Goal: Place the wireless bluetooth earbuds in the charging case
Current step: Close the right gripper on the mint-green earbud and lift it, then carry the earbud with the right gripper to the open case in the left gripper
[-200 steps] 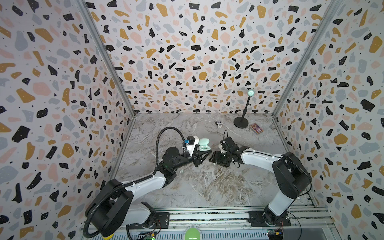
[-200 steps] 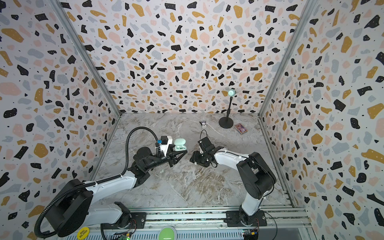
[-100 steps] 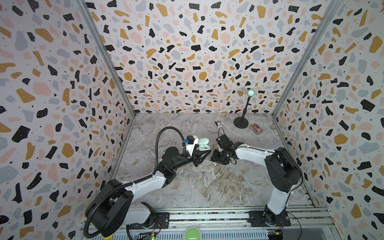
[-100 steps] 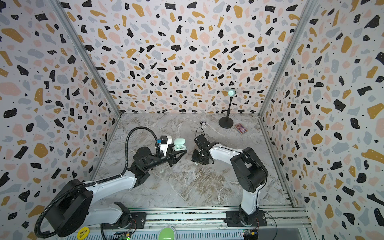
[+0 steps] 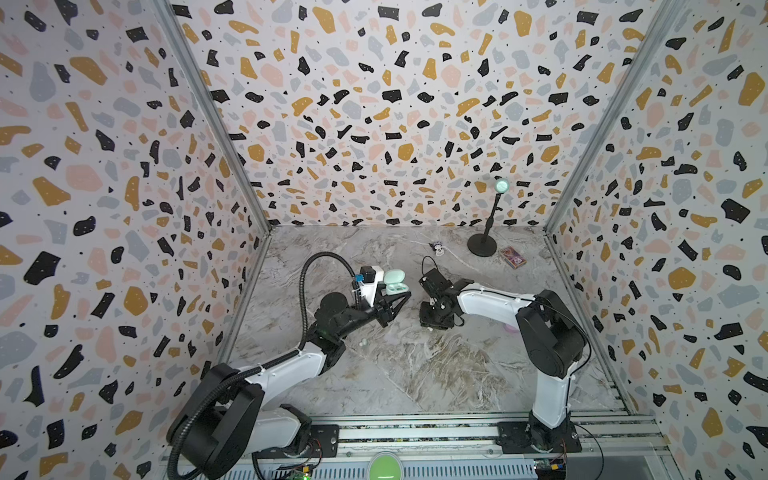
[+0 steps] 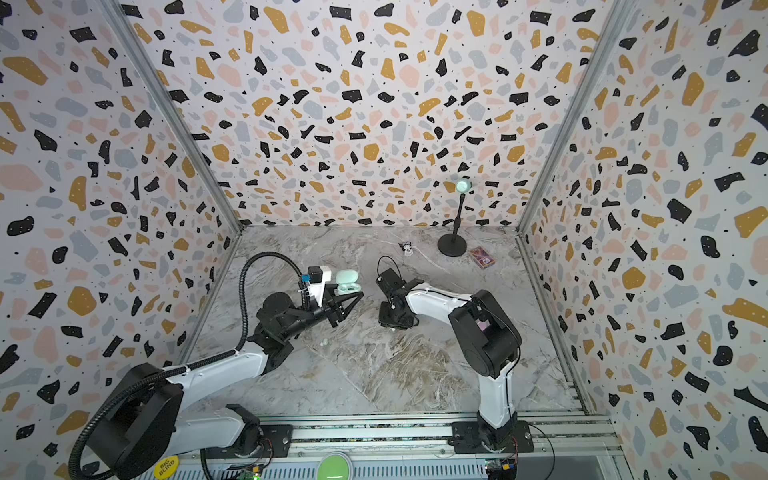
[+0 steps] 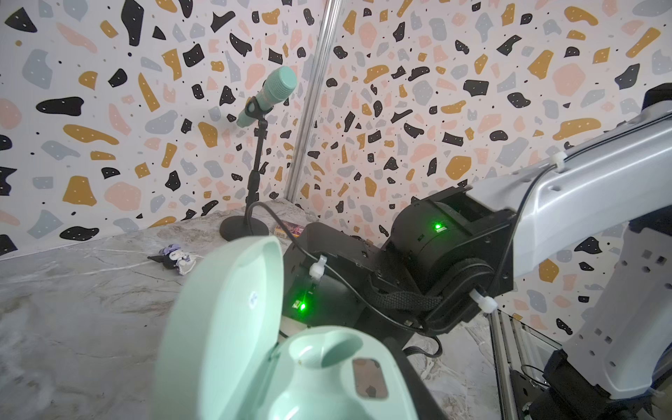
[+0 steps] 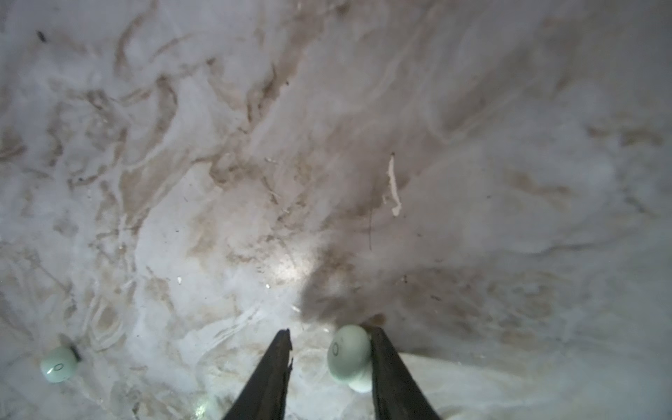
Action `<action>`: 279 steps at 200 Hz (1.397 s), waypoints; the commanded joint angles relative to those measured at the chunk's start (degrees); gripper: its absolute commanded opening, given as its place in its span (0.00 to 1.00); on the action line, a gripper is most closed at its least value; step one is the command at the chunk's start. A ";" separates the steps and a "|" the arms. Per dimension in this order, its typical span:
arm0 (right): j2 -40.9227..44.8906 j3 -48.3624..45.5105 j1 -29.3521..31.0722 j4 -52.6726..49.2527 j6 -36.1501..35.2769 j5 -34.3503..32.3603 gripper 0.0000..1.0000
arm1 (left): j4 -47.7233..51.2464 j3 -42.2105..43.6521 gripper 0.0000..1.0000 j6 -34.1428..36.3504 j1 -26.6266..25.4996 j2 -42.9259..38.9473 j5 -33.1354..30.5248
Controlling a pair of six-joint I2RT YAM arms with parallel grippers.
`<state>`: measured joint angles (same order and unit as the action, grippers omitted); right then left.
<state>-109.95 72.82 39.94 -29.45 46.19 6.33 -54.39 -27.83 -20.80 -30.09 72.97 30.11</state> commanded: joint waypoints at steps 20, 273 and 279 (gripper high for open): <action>-2.11 3.24 1.10 -5.95 -0.73 -3.53 0.36 | -5.68 0.69 0.03 -1.37 0.55 -0.20 0.48; 42.56 -15.46 -1.56 3.77 -12.53 7.59 0.12 | -14.43 -3.51 0.07 -5.56 -5.03 8.44 11.12; 44.48 -15.51 -1.90 3.42 -13.11 8.67 0.12 | -14.83 -3.83 0.07 -5.64 -5.35 8.66 11.49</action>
<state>-72.90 57.91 39.48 -23.94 37.91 10.48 -61.80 -28.84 -24.77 -34.57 80.99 38.41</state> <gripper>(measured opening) 0.158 0.429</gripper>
